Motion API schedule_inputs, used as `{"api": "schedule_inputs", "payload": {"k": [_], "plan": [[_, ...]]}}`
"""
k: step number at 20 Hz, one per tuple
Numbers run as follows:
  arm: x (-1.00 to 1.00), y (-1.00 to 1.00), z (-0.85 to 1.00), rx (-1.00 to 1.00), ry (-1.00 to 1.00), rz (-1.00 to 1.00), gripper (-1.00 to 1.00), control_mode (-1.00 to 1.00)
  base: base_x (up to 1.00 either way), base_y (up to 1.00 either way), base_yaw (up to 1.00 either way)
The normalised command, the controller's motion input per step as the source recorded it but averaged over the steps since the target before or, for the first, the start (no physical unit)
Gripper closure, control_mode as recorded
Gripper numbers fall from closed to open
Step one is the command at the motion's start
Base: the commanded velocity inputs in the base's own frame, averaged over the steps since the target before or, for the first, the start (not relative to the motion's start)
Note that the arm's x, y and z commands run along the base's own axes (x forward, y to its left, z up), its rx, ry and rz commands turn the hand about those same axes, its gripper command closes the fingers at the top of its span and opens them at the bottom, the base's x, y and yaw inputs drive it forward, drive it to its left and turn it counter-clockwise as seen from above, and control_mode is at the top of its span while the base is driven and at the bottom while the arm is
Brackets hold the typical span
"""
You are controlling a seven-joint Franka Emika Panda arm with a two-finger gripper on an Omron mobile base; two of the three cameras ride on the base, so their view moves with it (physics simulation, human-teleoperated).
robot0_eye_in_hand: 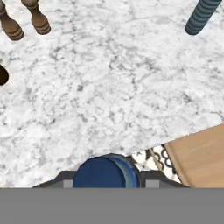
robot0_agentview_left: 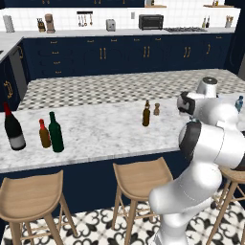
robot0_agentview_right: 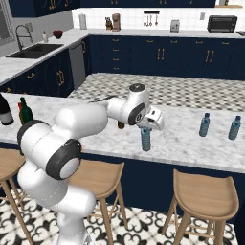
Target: Move the plastic bottles in the middle to the plastics group, and the glass bottles in the middle to the glass group.
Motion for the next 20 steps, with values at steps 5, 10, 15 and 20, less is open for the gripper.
{"api": "schedule_inputs", "payload": {"k": [5,10,15,20], "plan": [[0.22,-0.72,0.1,0.0,-0.01,-0.16,1.0,-1.0,0.0,0.0,0.0],[0.11,-0.65,0.03,0.0,-0.17,-0.03,1.0,-1.0,0.0,0.0,0.0],[0.23,-0.52,0.0,0.0,-0.23,-0.04,1.0,-1.0,0.0,0.0,0.0],[0.3,-0.58,0.0,0.0,-0.02,-0.07,1.0,-1.0,0.0,0.0,0.0]]}}
